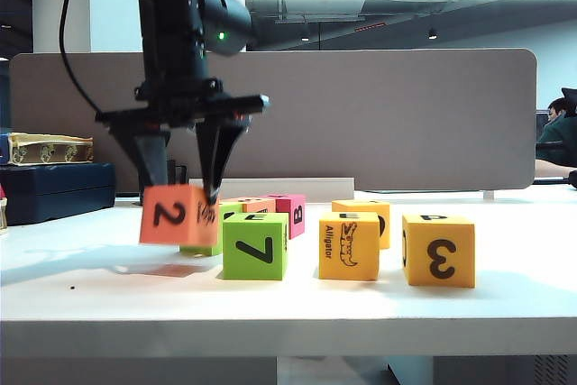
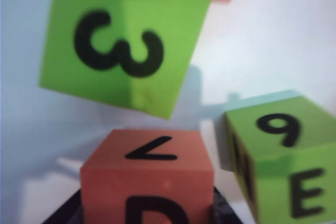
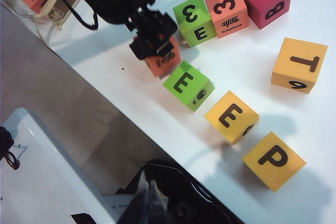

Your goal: Select the appropriate blocks from the scattered letter blocks on the table and arrange them in a row to spell out "DEEP".

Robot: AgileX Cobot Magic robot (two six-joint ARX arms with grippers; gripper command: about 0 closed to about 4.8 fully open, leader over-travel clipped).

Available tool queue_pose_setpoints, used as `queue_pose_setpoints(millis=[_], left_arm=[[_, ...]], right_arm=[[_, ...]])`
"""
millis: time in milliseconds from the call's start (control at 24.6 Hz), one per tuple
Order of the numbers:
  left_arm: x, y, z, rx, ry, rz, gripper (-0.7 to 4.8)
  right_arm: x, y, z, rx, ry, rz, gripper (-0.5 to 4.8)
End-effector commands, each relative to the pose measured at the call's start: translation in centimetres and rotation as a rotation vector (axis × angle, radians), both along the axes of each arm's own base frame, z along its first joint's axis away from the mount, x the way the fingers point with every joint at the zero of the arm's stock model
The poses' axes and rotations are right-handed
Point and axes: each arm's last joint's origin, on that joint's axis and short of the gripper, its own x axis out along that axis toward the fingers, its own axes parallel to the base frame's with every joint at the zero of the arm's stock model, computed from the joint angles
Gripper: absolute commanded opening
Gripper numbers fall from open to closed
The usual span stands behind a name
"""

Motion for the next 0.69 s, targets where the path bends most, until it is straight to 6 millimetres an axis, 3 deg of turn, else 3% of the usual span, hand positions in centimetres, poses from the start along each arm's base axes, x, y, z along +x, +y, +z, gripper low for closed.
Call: queue_pose_setpoints(millis=[41,163,691], left_arm=[[-0.1,0.1,-1.4,-0.003,-0.005,0.011,2.68],[-0.1,0.1,-2.3,-0.011,-0.013,0.026,2.68],[-0.8,0.0,-2.4,-0.040,0.073,0.016,2.97]], right_arm=[[0.0,0.0,0.3,0.011,-0.017,0.003,-0.01],[0.0,0.0,0.3,0.011,-0.017,0.003,-0.01],[0.0,0.0,0.3,0.011,-0.017,0.003,-0.01]])
